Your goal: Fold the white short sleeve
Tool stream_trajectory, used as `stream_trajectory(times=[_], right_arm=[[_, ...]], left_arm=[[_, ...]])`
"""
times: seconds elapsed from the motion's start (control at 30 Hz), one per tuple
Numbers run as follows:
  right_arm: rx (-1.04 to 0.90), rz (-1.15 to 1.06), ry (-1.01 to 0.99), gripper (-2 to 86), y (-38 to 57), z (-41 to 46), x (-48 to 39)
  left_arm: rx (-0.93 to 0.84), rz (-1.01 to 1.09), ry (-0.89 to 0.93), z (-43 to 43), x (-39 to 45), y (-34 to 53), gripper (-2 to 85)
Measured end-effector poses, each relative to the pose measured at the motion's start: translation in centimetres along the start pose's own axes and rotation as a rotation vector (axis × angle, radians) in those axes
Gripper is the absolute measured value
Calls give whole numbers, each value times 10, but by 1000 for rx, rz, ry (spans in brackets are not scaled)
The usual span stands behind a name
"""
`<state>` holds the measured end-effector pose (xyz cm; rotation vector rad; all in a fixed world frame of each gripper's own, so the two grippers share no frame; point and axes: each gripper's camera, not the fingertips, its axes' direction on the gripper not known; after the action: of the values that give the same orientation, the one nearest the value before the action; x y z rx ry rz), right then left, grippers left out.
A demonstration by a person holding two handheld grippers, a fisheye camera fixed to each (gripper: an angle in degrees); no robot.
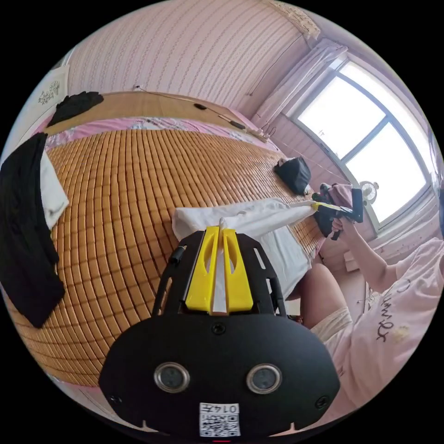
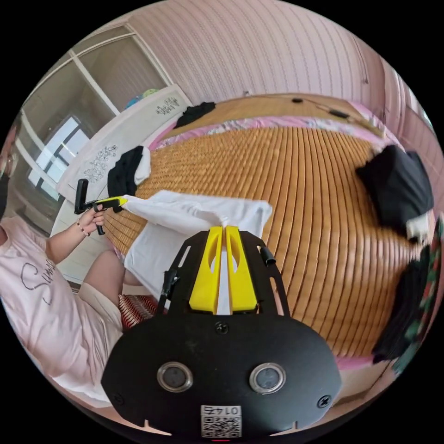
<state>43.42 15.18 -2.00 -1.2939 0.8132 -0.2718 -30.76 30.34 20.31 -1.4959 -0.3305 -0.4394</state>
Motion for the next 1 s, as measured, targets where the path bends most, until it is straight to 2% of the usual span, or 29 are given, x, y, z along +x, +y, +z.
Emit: stream_trajectory(times=[0.13, 0.23, 0.33, 0.5, 0.63, 0.77, 0.83, 1.0], right_arm=[[-68, 140, -3, 7, 55, 36, 5], [-21, 185, 7, 7, 70, 33, 0], [56, 156, 11, 8, 64, 8, -10], [138, 83, 75, 8, 66, -39, -37], [37, 87, 144, 10, 86, -23, -40], [-154, 163, 213, 13, 100, 14, -32], [-149, 162, 249, 16, 101, 10, -38], [-44, 17, 389, 41, 84, -9, -81]], left_arm=[[-111, -101, -30, 27, 12, 94, -10], [-180, -121, -64, 48, 16, 126, -10], [-166, -134, -102, 49, 18, 135, -9], [-44, -123, -19, 16, 33, 131, -9], [-54, -72, 34, 7, 50, 151, -5], [-209, -82, -48, 42, 48, 187, 13], [-258, -111, -61, 52, 46, 197, 26], [-197, -109, -124, 28, 56, 200, 35]])
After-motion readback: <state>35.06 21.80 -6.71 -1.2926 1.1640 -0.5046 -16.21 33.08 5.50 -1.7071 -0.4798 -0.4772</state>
